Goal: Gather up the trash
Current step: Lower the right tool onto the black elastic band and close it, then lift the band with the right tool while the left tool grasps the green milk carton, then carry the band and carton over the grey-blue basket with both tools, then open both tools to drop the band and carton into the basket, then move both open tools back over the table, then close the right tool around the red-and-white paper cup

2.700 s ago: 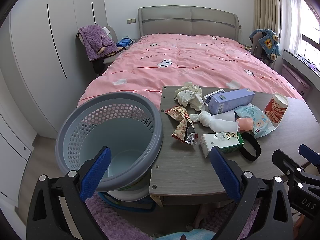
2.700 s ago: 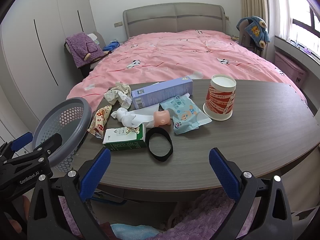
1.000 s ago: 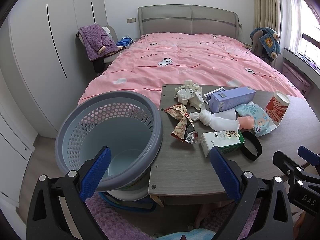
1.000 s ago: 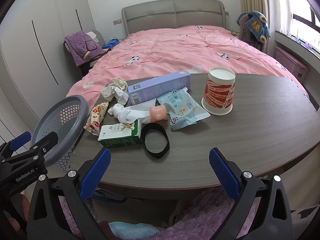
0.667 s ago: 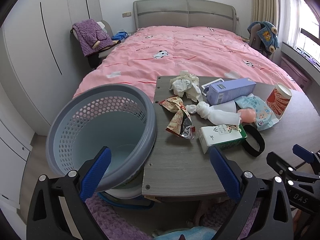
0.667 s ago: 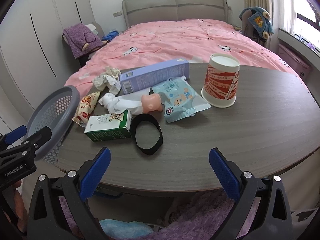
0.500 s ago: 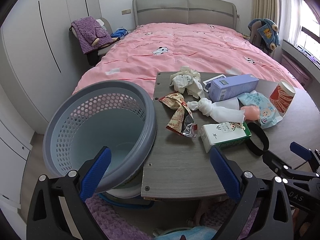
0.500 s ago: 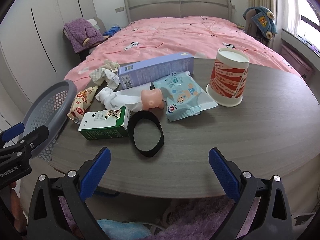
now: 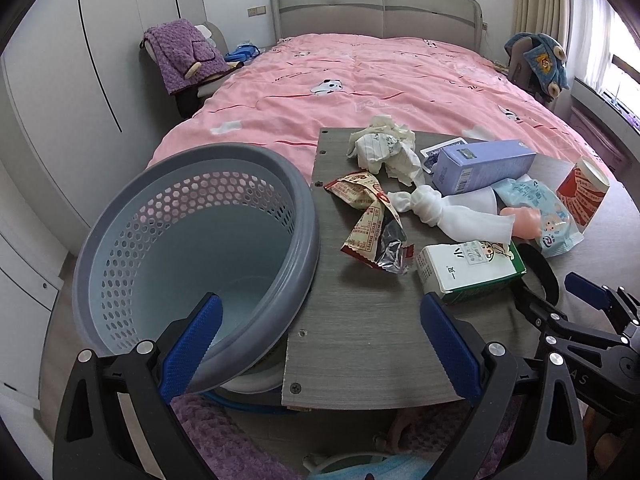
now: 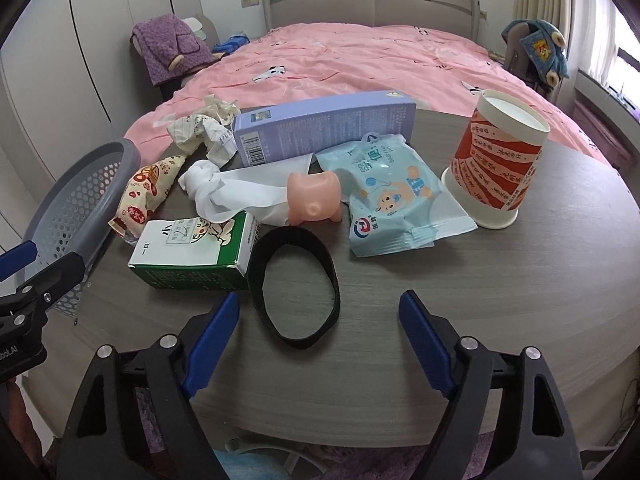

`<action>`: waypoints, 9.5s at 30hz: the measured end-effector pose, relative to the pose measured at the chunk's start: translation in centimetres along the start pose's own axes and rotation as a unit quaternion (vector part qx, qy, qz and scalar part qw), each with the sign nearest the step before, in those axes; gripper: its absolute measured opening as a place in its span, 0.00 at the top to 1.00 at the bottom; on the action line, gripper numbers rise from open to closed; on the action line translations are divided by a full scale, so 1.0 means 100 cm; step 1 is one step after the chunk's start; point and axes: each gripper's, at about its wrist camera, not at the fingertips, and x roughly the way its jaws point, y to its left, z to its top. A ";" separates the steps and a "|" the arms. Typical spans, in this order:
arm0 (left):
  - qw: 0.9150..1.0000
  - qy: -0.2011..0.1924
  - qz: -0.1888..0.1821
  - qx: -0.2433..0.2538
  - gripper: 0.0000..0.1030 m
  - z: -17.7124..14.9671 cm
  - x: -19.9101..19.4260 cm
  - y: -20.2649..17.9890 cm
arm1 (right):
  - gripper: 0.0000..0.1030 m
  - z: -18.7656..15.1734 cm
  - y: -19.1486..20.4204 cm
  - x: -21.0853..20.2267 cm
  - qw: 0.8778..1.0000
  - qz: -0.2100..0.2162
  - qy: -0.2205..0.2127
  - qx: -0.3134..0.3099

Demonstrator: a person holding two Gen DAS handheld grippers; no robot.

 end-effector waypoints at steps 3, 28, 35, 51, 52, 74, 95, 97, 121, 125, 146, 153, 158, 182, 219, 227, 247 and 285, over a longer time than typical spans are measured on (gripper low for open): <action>1.000 -0.002 -0.003 0.003 0.08 0.000 0.000 -0.001 | 0.28 0.000 0.003 0.002 1.000 -0.007 -0.003 -0.008; 0.999 0.004 -0.037 0.005 0.08 0.000 -0.013 -0.015 | 0.92 -0.012 -0.006 -0.026 0.998 0.060 -0.010 0.010; 0.998 0.001 -0.054 0.015 0.08 0.005 -0.019 -0.036 | 0.92 -0.017 -0.030 -0.050 0.997 0.057 -0.034 0.032; 0.996 0.032 -0.070 0.043 0.08 0.017 0.006 -0.097 | 0.92 -0.029 -0.081 -0.052 0.993 0.076 -0.043 0.079; 0.996 0.033 -0.070 0.043 0.08 0.019 0.008 -0.099 | 0.92 -0.030 -0.083 -0.052 0.993 0.077 -0.043 0.080; 0.997 0.054 -0.035 0.033 0.08 0.022 0.046 -0.105 | 0.92 -0.026 -0.089 -0.041 0.992 0.089 -0.033 0.085; 0.996 0.042 -0.068 0.047 0.19 0.011 0.025 -0.095 | 0.92 -0.026 -0.084 -0.044 0.993 0.085 -0.033 0.080; 0.996 0.037 -0.067 0.049 0.19 0.010 0.021 -0.092 | 0.92 -0.025 -0.082 -0.045 0.993 0.086 -0.033 0.077; 0.998 -0.058 0.009 -0.024 0.19 0.018 -0.035 0.038 | 0.92 0.026 0.039 -0.062 0.987 0.150 -0.048 -0.025; 0.997 -0.060 0.035 -0.043 0.19 0.020 -0.029 0.072 | 0.92 0.041 0.071 -0.053 0.982 0.176 -0.041 -0.046; 0.991 -0.006 0.067 -0.114 0.19 0.019 0.031 0.163 | 0.89 0.076 0.179 0.007 0.964 0.233 0.015 -0.126; 0.990 -0.002 0.063 -0.125 0.19 0.019 0.034 0.170 | 0.81 0.078 0.180 0.009 0.964 0.234 0.011 -0.126; 0.990 -0.003 0.072 -0.125 0.19 0.019 0.034 0.170 | 0.62 0.080 0.180 0.005 0.964 0.234 -0.002 -0.124; 0.988 0.009 0.068 -0.142 0.18 0.014 0.035 0.177 | 0.61 0.080 0.176 0.002 0.965 0.235 -0.009 -0.119; 0.989 -0.026 0.080 -0.119 0.18 0.011 -0.012 0.147 | 0.46 0.063 0.146 -0.035 0.970 0.216 -0.044 -0.101; 0.992 -0.033 0.069 -0.103 0.18 0.010 -0.022 0.127 | 0.35 0.054 0.124 -0.046 0.973 0.203 -0.059 -0.087; 0.998 -0.033 0.028 -0.042 0.18 0.016 -0.027 0.047 | 0.24 0.021 0.013 -0.062 0.990 0.129 -0.062 -0.010; 0.998 -0.001 0.046 -0.033 0.18 0.045 0.021 0.004 | 0.24 0.057 -0.129 -0.007 0.993 -0.008 -0.073 0.097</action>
